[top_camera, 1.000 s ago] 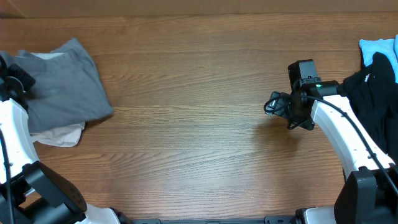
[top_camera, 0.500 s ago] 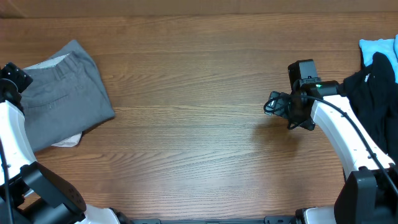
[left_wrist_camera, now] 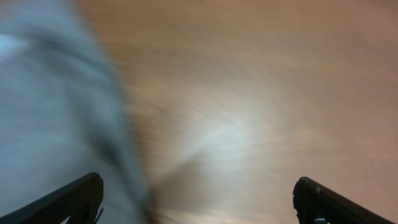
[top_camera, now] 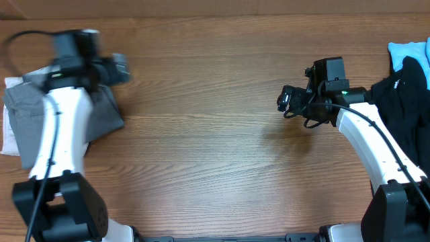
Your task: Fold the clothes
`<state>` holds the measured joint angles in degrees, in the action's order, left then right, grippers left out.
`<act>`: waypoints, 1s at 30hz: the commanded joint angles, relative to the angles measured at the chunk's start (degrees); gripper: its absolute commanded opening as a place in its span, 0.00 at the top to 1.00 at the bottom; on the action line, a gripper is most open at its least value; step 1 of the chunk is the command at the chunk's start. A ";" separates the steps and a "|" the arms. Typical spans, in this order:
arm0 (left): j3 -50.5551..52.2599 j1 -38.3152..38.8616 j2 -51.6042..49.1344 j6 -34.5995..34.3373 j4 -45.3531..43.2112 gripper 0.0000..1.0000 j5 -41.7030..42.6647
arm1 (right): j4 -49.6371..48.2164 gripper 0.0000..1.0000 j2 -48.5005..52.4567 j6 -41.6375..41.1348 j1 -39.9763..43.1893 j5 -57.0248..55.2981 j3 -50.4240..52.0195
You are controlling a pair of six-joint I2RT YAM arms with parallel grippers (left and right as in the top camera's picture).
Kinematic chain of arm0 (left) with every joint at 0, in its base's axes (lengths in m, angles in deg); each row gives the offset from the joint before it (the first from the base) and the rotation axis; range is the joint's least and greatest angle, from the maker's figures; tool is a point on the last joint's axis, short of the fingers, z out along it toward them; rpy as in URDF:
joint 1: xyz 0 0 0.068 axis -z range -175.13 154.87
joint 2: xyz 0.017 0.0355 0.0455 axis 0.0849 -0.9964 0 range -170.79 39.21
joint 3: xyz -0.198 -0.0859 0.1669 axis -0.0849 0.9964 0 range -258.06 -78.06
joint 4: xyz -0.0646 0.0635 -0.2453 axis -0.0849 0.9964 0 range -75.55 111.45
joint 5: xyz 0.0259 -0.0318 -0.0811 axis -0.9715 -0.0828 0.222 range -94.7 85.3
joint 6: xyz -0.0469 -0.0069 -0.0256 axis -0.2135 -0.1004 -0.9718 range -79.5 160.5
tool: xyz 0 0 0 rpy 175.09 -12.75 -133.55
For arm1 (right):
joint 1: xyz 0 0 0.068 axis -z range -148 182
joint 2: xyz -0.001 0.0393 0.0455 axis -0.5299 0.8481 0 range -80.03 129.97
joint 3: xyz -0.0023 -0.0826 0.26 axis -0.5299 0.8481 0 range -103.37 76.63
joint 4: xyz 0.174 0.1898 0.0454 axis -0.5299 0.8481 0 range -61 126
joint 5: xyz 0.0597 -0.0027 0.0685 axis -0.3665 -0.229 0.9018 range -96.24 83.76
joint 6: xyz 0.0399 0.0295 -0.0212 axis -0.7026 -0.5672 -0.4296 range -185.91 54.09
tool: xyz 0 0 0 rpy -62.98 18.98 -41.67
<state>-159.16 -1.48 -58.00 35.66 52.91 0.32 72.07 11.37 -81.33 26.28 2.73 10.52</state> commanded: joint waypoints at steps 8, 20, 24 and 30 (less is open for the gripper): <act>-0.70 10.67 0.35 -3.85 26.53 0.00 0.81 | 7.67 0.00 -2.23 4.83 1.70 1.55 -1.20; 2.78 10.69 13.49 -5.27 37.53 0.00 0.52 | 7.54 0.00 -22.93 1.95 1.57 -5.16 4.13; 10.16 10.69 26.84 -5.51 31.21 0.00 1.03 | 2.56 0.00 -35.28 1.95 1.55 -5.03 11.78; 24.85 11.28 54.21 -4.81 15.91 0.00 -4.28 | -4.98 0.00 -59.45 1.90 1.57 -6.56 25.55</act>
<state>-140.32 9.41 -14.85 31.40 72.67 -0.03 68.57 -39.75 -79.34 27.83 -1.64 31.79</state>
